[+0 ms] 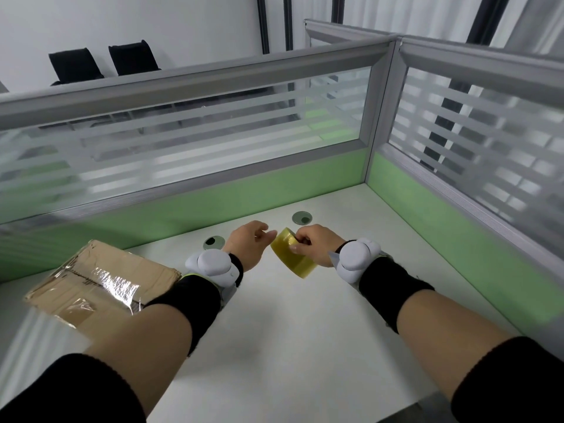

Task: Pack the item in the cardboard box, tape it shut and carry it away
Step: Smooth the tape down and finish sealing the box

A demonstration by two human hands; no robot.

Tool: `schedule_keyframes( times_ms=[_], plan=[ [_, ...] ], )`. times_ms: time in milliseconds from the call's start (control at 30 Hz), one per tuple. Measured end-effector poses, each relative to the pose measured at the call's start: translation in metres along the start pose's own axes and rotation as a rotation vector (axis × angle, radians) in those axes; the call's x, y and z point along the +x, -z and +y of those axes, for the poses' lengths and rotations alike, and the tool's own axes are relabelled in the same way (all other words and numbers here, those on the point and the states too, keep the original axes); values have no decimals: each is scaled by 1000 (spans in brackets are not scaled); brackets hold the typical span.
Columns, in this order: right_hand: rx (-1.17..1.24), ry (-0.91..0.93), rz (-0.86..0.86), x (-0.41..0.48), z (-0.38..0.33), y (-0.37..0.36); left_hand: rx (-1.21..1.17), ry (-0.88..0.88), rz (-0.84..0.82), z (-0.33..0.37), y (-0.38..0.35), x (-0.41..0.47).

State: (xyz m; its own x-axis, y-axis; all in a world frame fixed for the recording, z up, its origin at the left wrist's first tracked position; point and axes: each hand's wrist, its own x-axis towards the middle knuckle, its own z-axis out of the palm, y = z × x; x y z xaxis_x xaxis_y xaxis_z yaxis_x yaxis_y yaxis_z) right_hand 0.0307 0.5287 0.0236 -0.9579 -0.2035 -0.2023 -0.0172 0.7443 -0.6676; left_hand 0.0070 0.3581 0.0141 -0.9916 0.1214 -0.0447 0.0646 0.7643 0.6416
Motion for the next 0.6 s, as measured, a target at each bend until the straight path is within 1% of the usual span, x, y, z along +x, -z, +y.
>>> schedule_keyframes(
  times_ms=[167, 300, 400, 500, 600],
  plan=[
    [-13, 0, 9, -5, 5, 1, -37, -60, 17, 1, -4, -5],
    [-7, -2, 8, -9, 7, 2, -39, -25, 66, 5, -7, -5],
    [-5, 0, 10, -13, 10, 5, -54, 17, -3, 8, -11, -4],
    [-4, 3, 10, -16, 12, 8, -48, 13, -79, 12, -15, -3],
    [-20, 3, 11, -18, 14, 10, -101, -4, -96, 17, -19, -2]
  ],
)
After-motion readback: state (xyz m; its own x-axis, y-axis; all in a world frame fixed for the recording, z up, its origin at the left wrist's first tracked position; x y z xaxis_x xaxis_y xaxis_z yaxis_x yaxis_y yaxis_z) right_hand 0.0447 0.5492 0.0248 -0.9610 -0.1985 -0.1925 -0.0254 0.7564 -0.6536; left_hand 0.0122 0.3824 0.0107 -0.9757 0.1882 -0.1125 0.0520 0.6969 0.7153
